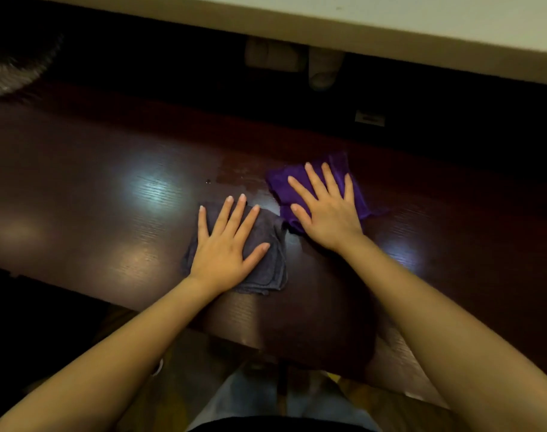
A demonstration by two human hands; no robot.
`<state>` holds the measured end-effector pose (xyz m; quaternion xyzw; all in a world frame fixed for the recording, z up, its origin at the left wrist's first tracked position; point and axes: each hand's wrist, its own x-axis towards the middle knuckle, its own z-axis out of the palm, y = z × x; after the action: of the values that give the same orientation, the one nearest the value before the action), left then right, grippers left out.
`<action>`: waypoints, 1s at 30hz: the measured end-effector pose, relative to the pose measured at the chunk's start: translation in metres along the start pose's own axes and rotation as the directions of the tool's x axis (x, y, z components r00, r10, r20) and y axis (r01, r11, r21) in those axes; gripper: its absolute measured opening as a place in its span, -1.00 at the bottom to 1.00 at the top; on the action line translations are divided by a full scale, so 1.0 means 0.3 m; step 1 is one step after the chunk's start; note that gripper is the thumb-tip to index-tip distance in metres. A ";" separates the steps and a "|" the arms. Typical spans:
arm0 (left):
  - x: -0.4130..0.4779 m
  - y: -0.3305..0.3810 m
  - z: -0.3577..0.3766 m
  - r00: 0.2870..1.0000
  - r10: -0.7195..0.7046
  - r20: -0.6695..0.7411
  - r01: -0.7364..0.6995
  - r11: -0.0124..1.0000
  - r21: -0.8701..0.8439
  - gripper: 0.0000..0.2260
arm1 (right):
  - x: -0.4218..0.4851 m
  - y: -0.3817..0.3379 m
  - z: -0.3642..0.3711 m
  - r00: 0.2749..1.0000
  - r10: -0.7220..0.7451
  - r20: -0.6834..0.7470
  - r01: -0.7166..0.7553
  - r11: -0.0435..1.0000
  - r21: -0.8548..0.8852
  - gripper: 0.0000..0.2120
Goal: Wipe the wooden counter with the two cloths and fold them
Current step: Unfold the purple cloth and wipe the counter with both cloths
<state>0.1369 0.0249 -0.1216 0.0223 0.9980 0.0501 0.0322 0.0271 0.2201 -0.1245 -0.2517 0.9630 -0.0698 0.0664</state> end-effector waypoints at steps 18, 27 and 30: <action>-0.001 0.023 0.012 0.999 0.045 -0.020 -0.044 0.999 0.030 -0.36 | -0.704 -0.183 0.066 0.988 0.153 0.028 -0.154 0.987 0.040 -0.46; 0.004 -0.012 0.010 1.000 0.008 0.006 -0.008 1.000 0.015 -0.35 | -0.839 0.010 0.048 0.935 0.354 -0.008 -0.354 0.935 -0.005 -0.46; 0.005 -0.006 0.009 1.000 0.009 0.007 -0.009 1.000 0.010 -0.34 | -0.916 0.093 0.037 0.886 0.462 -0.034 -0.463 0.886 -0.001 -0.46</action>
<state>0.1356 0.0235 -0.1246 0.0273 0.9980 0.0449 0.0355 0.2532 0.3788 -0.1145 -0.0141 0.9965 -0.0519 0.0641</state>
